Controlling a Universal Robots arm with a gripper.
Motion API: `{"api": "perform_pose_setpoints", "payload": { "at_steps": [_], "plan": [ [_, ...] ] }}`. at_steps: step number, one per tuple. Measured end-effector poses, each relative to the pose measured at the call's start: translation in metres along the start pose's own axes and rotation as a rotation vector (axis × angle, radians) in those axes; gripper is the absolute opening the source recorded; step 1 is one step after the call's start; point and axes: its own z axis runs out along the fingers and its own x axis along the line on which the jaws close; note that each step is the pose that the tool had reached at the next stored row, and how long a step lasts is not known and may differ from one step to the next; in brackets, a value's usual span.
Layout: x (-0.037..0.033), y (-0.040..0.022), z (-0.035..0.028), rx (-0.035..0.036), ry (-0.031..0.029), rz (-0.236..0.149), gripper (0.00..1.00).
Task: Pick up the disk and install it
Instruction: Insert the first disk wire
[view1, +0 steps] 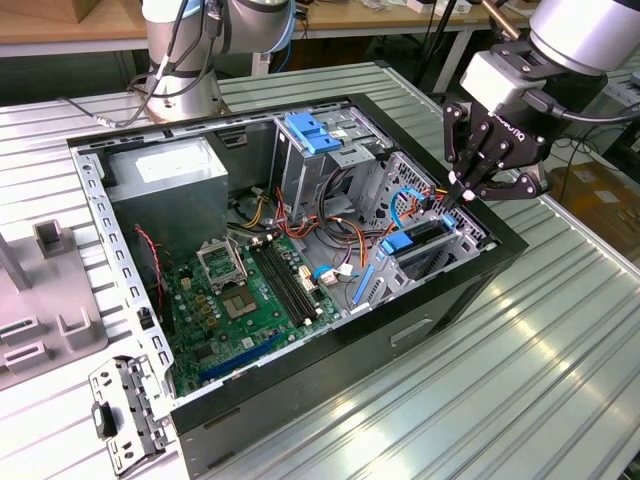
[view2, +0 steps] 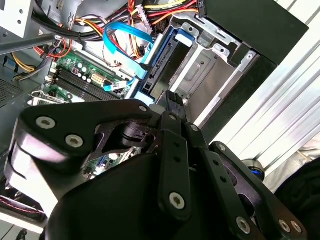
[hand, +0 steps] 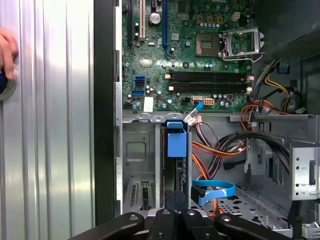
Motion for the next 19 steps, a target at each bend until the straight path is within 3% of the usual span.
{"api": "perform_pose_setpoints", "payload": {
  "at_steps": [9,12,17,19],
  "plan": [
    [0.0,0.0,0.0,-0.0064,-0.0001,-0.084,0.11],
    [0.0,0.0,0.0,-0.0101,-0.0001,-0.133,0.11],
    [0.0,0.0,0.0,-0.0189,-0.0004,-0.249,0.11],
    [0.0,0.0,0.0,-0.0203,-0.0004,-0.268,0.11]
  ]
}}
